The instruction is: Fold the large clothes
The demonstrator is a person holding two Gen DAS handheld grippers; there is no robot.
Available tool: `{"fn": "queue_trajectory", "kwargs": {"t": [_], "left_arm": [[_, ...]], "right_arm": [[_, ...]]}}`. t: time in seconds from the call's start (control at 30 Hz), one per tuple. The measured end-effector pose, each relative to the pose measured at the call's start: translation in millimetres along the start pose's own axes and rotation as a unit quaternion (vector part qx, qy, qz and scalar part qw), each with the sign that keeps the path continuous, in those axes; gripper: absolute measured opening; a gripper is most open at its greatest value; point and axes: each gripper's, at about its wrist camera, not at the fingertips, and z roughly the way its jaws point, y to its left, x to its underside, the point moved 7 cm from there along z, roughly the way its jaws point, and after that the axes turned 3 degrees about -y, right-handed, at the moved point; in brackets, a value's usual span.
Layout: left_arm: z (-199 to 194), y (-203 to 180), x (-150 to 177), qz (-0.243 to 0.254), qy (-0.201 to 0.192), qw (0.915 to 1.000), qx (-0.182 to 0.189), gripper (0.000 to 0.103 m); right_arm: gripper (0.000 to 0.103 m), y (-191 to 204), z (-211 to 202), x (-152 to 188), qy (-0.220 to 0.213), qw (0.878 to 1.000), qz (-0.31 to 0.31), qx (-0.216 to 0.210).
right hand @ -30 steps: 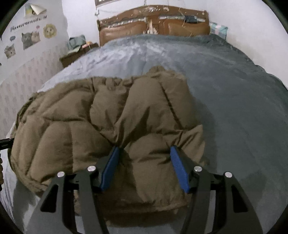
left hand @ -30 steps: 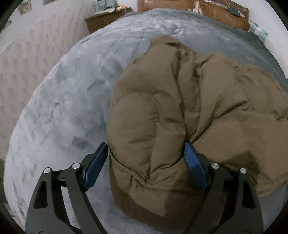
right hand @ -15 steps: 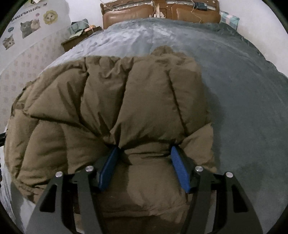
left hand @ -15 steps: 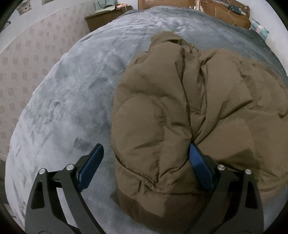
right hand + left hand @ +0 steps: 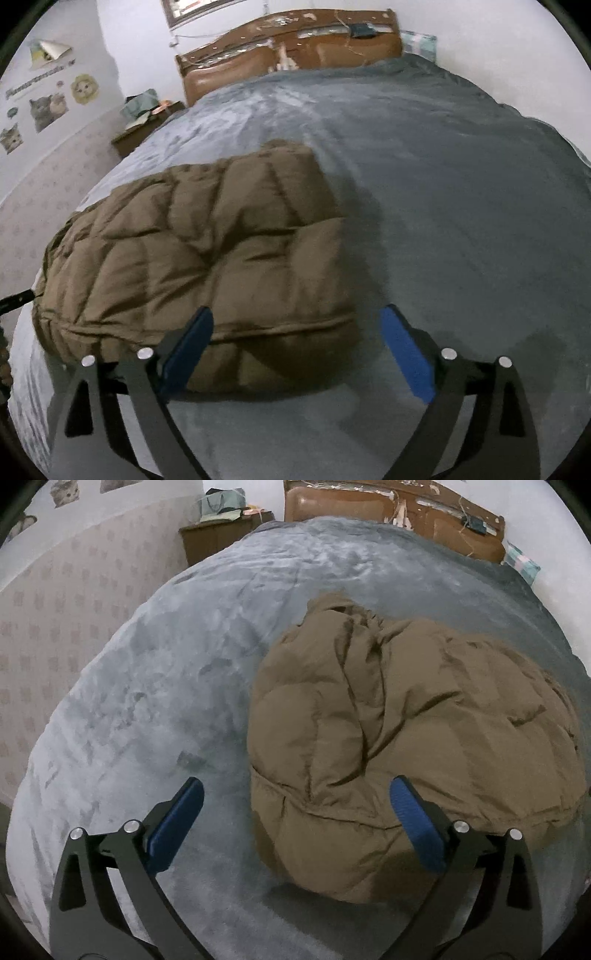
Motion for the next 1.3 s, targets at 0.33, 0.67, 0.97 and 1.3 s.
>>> {"fn": "queue_trajectory", "kwargs": {"t": [0.33, 0.67, 0.97, 1.3], "left_arm": [[0, -3, -3, 0.031, 0.011, 0.9991, -0.025, 0.100], [11, -4, -1, 0.037, 0.024, 0.9986, -0.028, 0.100], [11, -1, -3, 0.038, 0.027, 0.9987, -0.022, 0.100], [22, 9, -10, 0.037, 0.033, 0.9988, -0.007, 0.100]], "right_arm": [[0.093, -20, 41, 3, 0.051, 0.995, 0.072, -0.037], [0.097, -17, 79, 7, 0.085, 0.985, 0.102, -0.111], [0.099, 0, 96, 12, 0.106, 0.974, 0.109, -0.170], [0.097, 37, 106, 3, 0.126, 0.977, 0.053, -0.164]]}}
